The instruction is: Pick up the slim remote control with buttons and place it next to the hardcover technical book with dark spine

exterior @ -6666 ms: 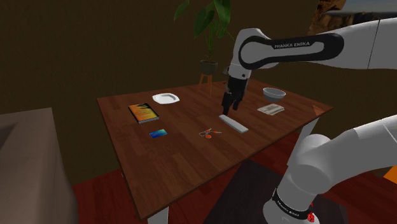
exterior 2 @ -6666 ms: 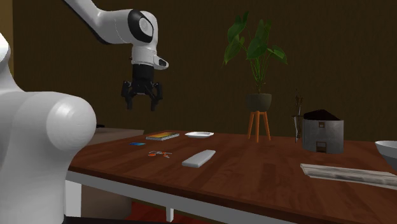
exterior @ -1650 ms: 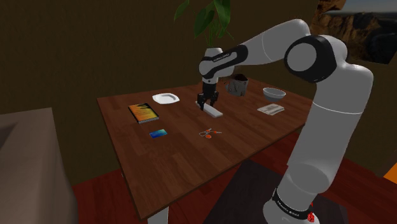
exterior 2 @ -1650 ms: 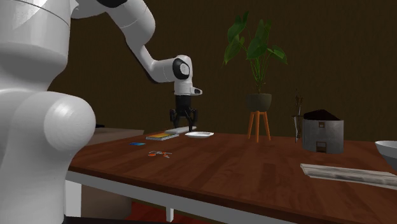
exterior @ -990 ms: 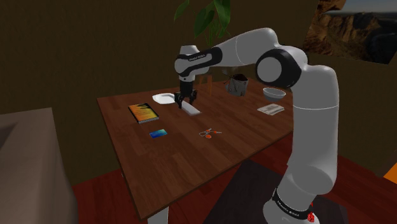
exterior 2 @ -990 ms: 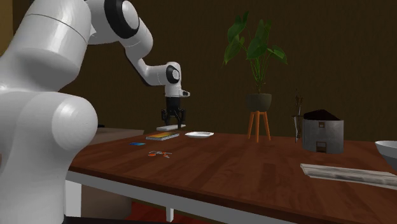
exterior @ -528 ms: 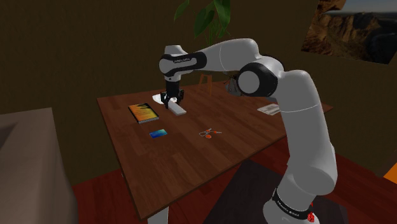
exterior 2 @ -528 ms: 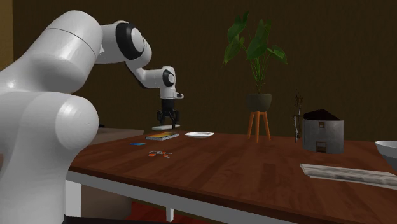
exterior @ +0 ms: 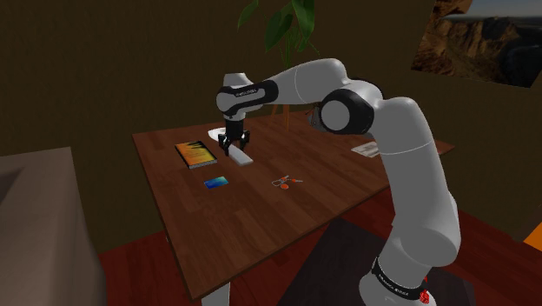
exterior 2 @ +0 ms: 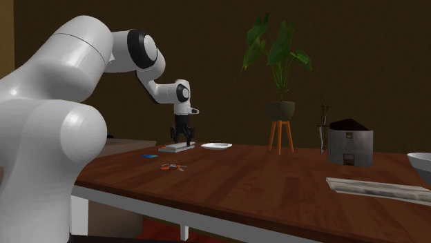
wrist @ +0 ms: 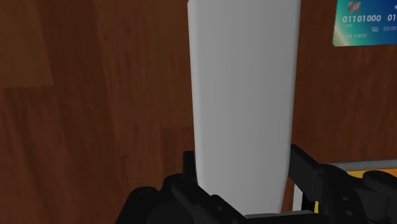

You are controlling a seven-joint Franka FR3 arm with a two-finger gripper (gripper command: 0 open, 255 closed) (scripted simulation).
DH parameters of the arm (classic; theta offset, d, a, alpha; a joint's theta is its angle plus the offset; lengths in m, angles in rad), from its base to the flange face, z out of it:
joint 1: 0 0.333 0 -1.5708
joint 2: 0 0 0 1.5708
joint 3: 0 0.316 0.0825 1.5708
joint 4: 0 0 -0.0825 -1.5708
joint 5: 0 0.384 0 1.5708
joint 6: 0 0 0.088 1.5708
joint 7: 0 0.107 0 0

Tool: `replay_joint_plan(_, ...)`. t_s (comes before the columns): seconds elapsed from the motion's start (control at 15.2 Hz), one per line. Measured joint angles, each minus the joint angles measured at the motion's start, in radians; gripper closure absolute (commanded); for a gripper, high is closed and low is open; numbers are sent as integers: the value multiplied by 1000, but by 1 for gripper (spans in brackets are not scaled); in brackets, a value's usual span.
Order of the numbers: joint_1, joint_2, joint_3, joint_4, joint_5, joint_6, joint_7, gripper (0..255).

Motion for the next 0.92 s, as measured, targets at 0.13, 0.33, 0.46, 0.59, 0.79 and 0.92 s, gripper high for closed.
replay_joint_plan(0.13, 0, 9, 1, -19, 1, 28, -1, 255)
replay_joint_plan(0.33, 1, 19, 2, -42, 3, 61, -1, 255)
replay_joint_plan(0.46, 0, 24, 2, -41, 4, 64, -2, 255)
replay_joint_plan(0.59, 0, 24, 2, -41, 4, 66, -2, 255)
replay_joint_plan(0.79, 0, 24, 2, -42, 4, 66, -2, 0)
replay_joint_plan(0.92, 0, 24, 2, -42, 4, 66, -2, 0)
